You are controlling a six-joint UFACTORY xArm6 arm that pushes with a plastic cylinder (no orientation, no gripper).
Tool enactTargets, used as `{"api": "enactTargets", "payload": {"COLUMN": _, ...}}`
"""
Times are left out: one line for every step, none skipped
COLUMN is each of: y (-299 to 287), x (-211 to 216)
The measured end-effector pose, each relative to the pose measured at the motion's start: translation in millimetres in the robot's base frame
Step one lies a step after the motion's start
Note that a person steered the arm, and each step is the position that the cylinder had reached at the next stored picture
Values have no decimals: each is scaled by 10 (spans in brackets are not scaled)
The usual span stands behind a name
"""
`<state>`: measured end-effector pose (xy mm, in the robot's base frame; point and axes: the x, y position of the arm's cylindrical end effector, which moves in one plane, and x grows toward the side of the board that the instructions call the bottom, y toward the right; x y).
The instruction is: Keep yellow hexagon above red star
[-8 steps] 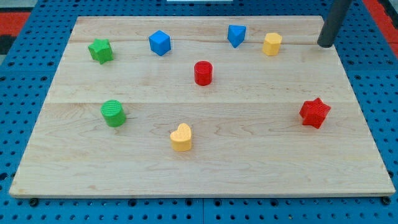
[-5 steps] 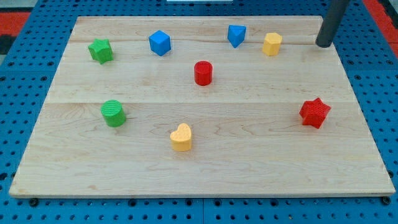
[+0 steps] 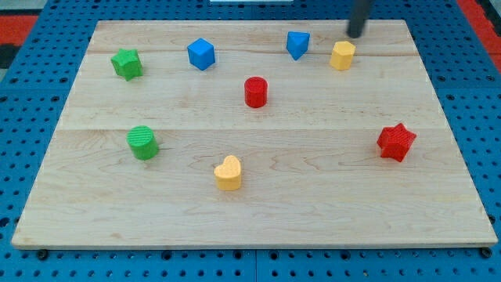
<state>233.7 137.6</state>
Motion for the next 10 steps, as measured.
{"api": "enactTargets", "payload": {"y": -375, "x": 467}}
{"api": "enactTargets", "payload": {"y": -338, "x": 455}}
{"api": "enactTargets", "payload": {"y": -338, "x": 398}}
{"api": "enactTargets", "payload": {"y": -337, "x": 295}}
{"api": "enactTargets", "payload": {"y": -312, "x": 97}}
{"api": "enactTargets", "payload": {"y": 155, "x": 16}}
{"api": "enactTargets", "payload": {"y": 254, "x": 193}}
{"api": "enactTargets", "payload": {"y": -25, "x": 461}}
{"api": "enactTargets", "payload": {"y": -29, "x": 737}}
{"api": "enactTargets", "payload": {"y": -376, "x": 805}}
